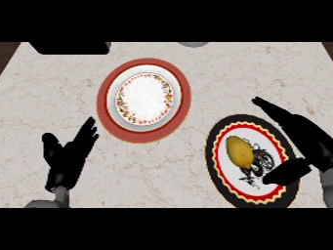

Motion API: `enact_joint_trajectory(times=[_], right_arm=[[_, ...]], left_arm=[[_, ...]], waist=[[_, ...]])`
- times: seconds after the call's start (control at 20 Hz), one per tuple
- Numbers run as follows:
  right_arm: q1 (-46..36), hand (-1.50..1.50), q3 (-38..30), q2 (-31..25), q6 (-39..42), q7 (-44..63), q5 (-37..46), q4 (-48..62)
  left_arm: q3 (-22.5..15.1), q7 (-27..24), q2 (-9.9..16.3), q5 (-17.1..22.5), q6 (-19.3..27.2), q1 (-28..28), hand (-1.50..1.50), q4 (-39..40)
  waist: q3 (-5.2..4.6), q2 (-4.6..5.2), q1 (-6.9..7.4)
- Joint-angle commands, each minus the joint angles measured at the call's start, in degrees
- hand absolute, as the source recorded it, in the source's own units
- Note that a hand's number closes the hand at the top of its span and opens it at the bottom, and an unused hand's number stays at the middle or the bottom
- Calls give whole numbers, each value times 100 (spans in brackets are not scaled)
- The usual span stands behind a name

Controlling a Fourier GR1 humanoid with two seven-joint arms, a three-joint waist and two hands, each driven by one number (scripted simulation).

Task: Pick the lemon from the plate and place it in the plate

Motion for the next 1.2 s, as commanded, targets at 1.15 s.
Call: enact_joint_trajectory(times=[1.15], right_arm=[[27, -150, 368, 1501, -86, -133, 2247, 1057]], left_arm=[[216, -231, -368, -501, -166, 63, 0, 273]], waist=[[-9, 12, -2]])
